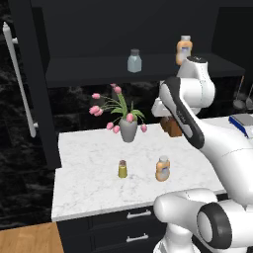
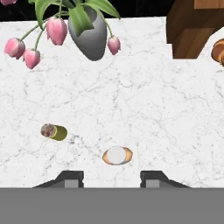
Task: Put the shaker and condiment bottle from the counter next to their counterparts in the cabinet.
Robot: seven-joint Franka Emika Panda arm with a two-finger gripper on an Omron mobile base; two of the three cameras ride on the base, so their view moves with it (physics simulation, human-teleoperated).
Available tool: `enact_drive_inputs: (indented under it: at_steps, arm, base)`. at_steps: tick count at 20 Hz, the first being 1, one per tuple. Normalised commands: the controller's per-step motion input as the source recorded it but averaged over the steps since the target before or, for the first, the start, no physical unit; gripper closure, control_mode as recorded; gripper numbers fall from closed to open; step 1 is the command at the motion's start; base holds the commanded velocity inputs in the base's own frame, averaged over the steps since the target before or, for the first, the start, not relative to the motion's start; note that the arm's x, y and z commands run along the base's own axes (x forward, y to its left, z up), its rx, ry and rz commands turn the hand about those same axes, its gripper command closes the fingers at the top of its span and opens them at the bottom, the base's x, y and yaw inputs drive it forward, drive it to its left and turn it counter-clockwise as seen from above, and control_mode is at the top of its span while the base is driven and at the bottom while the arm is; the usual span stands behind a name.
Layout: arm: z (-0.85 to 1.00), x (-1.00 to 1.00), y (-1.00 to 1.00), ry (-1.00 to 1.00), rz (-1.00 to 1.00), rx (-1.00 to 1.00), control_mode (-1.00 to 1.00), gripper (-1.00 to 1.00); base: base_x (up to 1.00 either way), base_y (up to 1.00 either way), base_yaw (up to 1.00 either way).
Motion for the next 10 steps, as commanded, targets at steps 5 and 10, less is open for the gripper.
enact_drive_inputs:
  at_steps: [5, 10]
  arm:
    - [-0.03, 0.0, 0.18, 0.0, -0.02, -0.05, -1.0, -1.0]
    - [-0.01, -0.08, 0.44, 0.01, -0.04, -0.17, -1.0, -1.0]
  base:
    - [0.0, 0.0, 0.0]
    - [0.0, 0.0, 0.0]
